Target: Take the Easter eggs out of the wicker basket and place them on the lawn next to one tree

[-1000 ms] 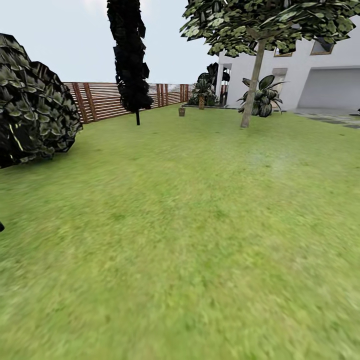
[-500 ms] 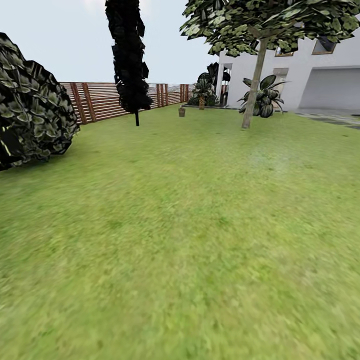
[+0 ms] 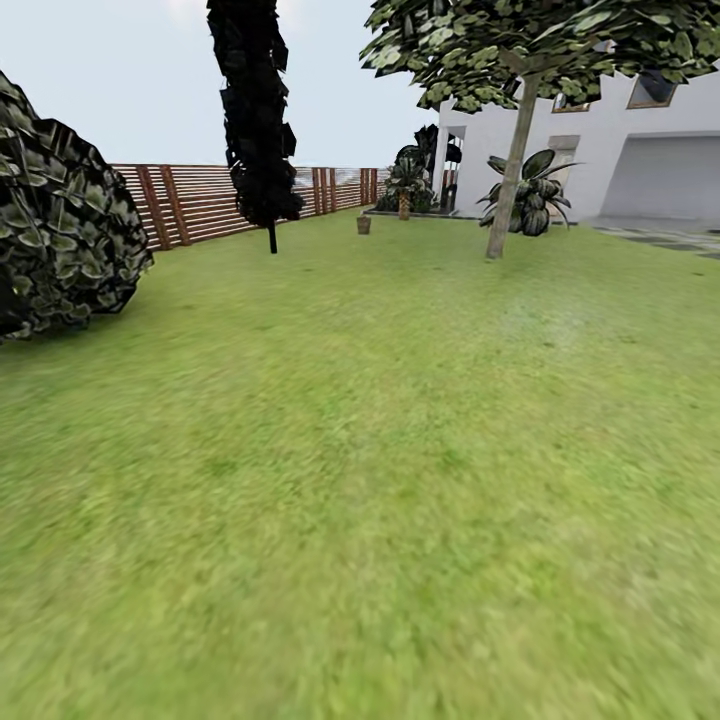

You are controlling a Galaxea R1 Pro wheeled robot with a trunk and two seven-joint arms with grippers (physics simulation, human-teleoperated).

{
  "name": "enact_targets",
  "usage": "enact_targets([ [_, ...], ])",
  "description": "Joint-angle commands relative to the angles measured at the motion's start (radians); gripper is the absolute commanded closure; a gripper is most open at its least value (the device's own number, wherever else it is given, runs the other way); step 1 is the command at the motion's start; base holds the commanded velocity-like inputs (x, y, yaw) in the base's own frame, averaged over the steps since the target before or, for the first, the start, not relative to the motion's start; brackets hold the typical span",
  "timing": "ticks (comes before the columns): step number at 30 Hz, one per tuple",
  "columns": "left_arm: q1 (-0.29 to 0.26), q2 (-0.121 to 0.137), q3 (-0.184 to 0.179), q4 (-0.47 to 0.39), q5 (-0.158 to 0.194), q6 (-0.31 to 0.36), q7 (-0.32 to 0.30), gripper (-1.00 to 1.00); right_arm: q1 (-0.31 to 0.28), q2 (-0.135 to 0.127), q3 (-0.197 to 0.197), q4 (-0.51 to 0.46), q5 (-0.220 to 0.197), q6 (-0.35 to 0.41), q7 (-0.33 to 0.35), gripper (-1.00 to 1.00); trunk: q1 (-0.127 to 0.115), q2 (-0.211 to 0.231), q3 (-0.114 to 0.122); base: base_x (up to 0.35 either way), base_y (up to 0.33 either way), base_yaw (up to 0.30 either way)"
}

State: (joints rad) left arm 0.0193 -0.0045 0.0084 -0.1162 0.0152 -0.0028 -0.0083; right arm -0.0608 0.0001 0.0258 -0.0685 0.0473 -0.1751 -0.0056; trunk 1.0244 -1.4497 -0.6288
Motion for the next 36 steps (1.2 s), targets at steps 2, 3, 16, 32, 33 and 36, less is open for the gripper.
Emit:
enact_targets([
  [2, 0.001, 0.0, 0.001, -0.002, 0.002, 0.0, -0.001, -1.0, -0.001, 0.0, 0.002, 0.001, 0.005, -0.003, -0.001, -1.0, 0.001, 0.0, -0.001, 0.34, 0.0, 0.0],
  [3, 0.001, 0.0, 0.001, -0.002, 0.002, -0.001, -0.001, -1.0, -0.001, 0.0, 0.002, 0.001, 0.005, -0.003, -0.001, -1.0, 0.001, 0.0, -0.001, 0.339, 0.0, 0.0],
  [16, 0.001, 0.0, 0.001, -0.002, 0.002, 0.0, -0.001, -1.0, -0.001, 0.0, 0.002, 0.001, 0.005, -0.003, -0.001, -1.0, 0.001, 0.0, -0.001, 0.339, 0.0, 0.0],
  [32, 0.001, 0.0, 0.001, -0.002, 0.002, 0.0, -0.001, -1.0, -0.001, 0.0, 0.002, 0.001, 0.005, -0.003, -0.001, -1.0, 0.001, 0.0, -0.001, 0.339, 0.0, 0.0],
  [33, 0.001, 0.0, 0.001, -0.002, 0.002, 0.0, -0.001, -1.0, -0.001, 0.0, 0.002, 0.0, 0.005, -0.003, -0.001, -1.0, 0.001, 0.0, -0.001, 0.339, 0.0, 0.0],
  [36, 0.001, 0.0, 0.001, -0.002, 0.002, 0.0, -0.001, -1.0, -0.001, 0.0, 0.002, 0.001, 0.006, -0.003, -0.001, -1.0, 0.001, 0.0, -0.001, 0.339, 0.0, 0.0],
])
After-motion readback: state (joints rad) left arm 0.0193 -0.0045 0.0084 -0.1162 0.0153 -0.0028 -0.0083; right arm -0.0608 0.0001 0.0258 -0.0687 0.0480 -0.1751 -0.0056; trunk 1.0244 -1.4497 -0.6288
